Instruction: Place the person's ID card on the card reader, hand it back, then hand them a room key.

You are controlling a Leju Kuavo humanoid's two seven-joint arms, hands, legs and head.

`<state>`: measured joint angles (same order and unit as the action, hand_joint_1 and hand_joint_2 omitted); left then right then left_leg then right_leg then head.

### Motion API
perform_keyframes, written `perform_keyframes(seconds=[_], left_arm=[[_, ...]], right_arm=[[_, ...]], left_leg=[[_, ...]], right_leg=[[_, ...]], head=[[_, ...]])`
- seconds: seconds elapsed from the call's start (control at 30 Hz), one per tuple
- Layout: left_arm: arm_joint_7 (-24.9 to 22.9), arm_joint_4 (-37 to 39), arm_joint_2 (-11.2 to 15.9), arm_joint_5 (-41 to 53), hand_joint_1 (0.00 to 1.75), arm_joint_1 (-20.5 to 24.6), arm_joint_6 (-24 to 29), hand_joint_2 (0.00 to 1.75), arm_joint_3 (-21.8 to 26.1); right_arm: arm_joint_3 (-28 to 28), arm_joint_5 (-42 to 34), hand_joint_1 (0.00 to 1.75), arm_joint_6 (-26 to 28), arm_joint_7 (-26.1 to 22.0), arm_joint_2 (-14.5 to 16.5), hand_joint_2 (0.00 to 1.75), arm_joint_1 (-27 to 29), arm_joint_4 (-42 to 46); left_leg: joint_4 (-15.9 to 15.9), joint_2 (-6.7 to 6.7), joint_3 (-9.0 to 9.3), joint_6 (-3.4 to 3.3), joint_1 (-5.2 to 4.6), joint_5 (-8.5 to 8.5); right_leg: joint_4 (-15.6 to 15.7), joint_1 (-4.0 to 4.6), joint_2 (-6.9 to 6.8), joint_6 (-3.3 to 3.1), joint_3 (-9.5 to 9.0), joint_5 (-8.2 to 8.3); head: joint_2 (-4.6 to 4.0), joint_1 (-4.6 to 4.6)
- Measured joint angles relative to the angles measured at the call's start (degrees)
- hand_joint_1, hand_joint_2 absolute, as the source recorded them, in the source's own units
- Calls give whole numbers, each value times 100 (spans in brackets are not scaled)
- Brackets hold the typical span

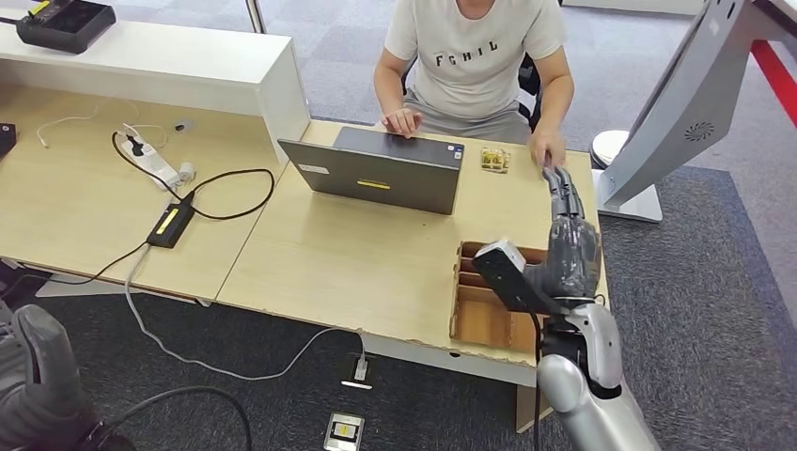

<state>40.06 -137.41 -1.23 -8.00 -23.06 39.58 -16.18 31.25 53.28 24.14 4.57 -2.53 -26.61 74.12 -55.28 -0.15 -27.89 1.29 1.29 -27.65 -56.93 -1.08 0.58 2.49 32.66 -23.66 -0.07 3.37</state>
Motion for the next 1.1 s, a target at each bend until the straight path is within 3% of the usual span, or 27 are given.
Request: perform_keyframes(seconds=[0.23, 0.47, 0.7, 1.1], left_arm=[[6, 0, 128, -457, 23, -13, -653, 175, 56], [4, 28, 145, -654, 23, -10, -1080, 175, 179], [5, 79, 138, -744, 23, 13, -1293, 175, 267], [7, 80, 51, -684, 24, 24, -1342, 175, 350]], right_arm=[[-109, 750, 0, 209, 499, -599, 175, 1006, 1238], [-250, 1106, 0, 252, 696, -924, 175, 1641, 1913], [-282, 905, 0, 216, 642, -992, 175, 1882, 1963], [-275, 740, 0, -12, 370, -904, 175, 1764, 1503]], left_leg=[[1, -2, -6, -2, 1, -4], [1, -2, -10, -2, 0, -5], [3, -2, -12, -1, 1, -5], [3, -4, -15, -1, 1, -4]], right_leg=[[2, 0, -2, 2, -4, -3], [2, -1, -2, 3, -4, -4], [2, -1, -1, 2, -4, -4], [1, -1, -2, 2, -5, -3]], head=[[0, 1], [0, 1], [0, 1], [0, -1]])
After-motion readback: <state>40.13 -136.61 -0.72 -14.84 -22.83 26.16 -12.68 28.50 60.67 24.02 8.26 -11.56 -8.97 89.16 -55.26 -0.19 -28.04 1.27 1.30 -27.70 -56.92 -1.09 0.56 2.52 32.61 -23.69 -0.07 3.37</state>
